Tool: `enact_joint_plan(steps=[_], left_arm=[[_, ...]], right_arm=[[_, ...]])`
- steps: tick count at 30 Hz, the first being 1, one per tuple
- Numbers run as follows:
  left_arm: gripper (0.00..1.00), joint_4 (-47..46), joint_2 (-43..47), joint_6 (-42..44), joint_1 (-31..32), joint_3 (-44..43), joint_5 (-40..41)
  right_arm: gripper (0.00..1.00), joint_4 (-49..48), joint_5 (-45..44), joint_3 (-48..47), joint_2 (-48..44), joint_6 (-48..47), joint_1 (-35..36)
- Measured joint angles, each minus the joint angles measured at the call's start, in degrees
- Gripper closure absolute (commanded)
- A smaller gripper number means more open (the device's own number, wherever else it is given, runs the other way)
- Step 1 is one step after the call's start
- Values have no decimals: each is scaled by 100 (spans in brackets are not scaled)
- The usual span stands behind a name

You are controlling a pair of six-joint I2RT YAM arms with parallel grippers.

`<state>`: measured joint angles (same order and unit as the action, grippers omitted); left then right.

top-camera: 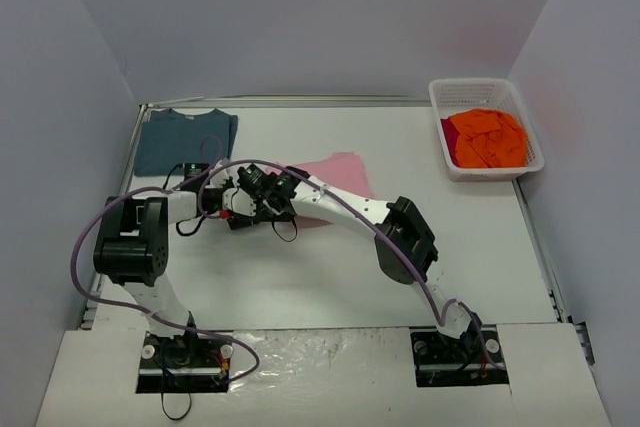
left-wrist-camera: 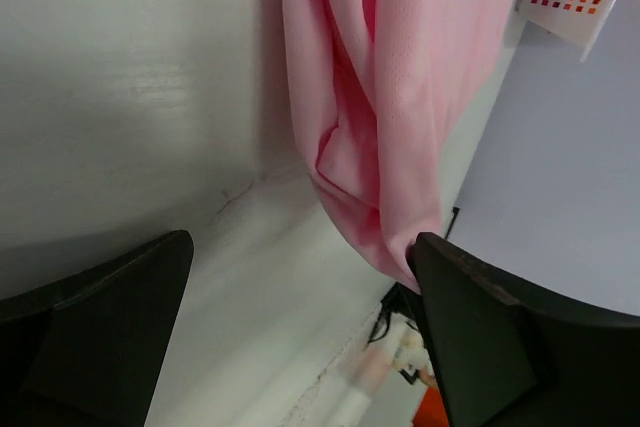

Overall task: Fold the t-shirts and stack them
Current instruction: Put the neatly folded tshirt into the corner of the board with the left arm

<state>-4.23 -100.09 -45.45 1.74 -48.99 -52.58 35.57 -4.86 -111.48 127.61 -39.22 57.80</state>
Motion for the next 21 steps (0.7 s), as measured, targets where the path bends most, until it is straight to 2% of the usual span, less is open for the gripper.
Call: enact_joint_plan(steps=[13, 21], left_arm=[[6, -1016, -802, -1139, 570, -610, 232], [6, -1403, -1016, -1375, 708, -739, 297]], right_arm=[[100, 9, -33, -31, 0, 20, 0], [100, 111, -35, -31, 0, 22, -11]])
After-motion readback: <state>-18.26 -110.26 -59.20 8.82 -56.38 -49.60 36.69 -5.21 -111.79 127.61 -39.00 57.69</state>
